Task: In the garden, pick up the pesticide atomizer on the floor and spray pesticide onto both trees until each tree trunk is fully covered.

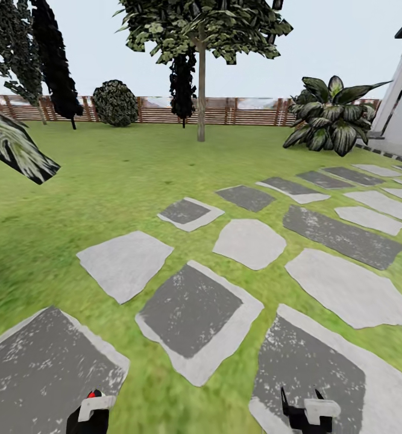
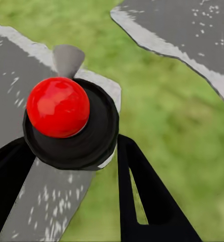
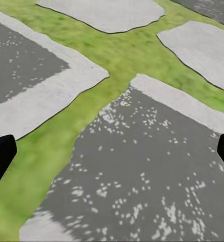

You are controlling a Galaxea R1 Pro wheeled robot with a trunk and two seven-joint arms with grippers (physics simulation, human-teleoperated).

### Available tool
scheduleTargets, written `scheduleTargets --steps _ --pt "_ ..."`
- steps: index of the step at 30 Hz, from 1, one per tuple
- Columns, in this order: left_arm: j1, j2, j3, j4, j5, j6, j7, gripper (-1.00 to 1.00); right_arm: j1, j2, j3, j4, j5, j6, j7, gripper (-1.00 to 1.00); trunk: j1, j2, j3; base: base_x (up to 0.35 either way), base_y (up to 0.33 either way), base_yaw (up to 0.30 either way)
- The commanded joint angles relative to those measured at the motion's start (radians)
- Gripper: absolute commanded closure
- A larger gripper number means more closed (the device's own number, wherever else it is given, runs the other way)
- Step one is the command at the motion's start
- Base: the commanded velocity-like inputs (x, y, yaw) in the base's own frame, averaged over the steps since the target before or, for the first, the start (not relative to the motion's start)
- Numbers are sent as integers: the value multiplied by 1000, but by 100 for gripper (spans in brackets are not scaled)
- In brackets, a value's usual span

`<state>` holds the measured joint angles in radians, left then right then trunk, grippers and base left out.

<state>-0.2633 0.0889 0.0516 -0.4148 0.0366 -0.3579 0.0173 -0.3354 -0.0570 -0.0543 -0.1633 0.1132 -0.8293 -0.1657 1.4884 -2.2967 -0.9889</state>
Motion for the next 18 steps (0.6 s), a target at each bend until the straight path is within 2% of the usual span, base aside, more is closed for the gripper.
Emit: scheduleTargets --steps 1,18 --pt "0 0 -1 1 3 -3 1 100 -1 0 -6 1 11 -2 -5 -100 0 0 -1 339 0 0" --pt "-1 0 -1 1 3 -3 1 100 -1 0 -6 2 11 -1 -5 -100 0 0 -1 339 0 0"
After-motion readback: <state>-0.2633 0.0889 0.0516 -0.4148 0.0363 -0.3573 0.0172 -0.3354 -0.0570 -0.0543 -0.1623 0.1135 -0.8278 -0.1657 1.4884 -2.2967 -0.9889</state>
